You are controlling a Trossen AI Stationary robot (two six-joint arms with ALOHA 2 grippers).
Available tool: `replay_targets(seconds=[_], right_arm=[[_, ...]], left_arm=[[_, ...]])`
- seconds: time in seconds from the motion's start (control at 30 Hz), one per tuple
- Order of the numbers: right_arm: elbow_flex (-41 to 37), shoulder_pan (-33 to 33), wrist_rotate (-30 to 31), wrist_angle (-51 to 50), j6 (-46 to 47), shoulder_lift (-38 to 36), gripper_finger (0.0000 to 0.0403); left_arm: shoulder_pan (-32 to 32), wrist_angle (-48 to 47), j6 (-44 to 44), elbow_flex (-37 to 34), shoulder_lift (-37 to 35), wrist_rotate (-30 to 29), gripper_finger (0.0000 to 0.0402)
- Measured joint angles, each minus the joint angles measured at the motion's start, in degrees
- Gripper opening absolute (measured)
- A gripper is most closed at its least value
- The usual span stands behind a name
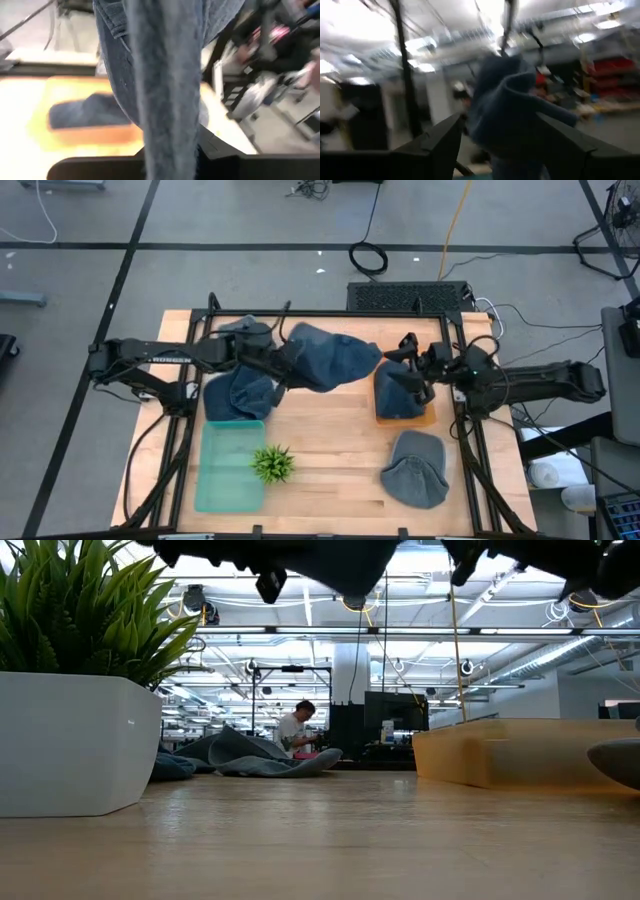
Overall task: Pick & Place hat
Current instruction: Put the right blue cap into the orange bin
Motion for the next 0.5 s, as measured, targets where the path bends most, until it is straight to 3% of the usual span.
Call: replay_targets(seconds=[0.17, 0.4, 0.5], right_arm=[[4.8, 0.1, 1.5, -14.6, -4.9, -1.6, 0.0270], [8.2, 0.2, 1.7, -17.4, -8.0, -1.9, 0.0314], [10.7, 0.0, 3.9, -24.5, -9.7, -1.7, 0.0317]], left_arm=[[-1.2, -11.2, 1.6, 3.9, 0.0, -3.3, 0.0009], [-1.5, -20.5, 1.5, 4.9, 0.0, -5.5, 0.0009], [-1.9, -21.7, 1.3, 4.9, 0.2, -5.4, 0.0008]])
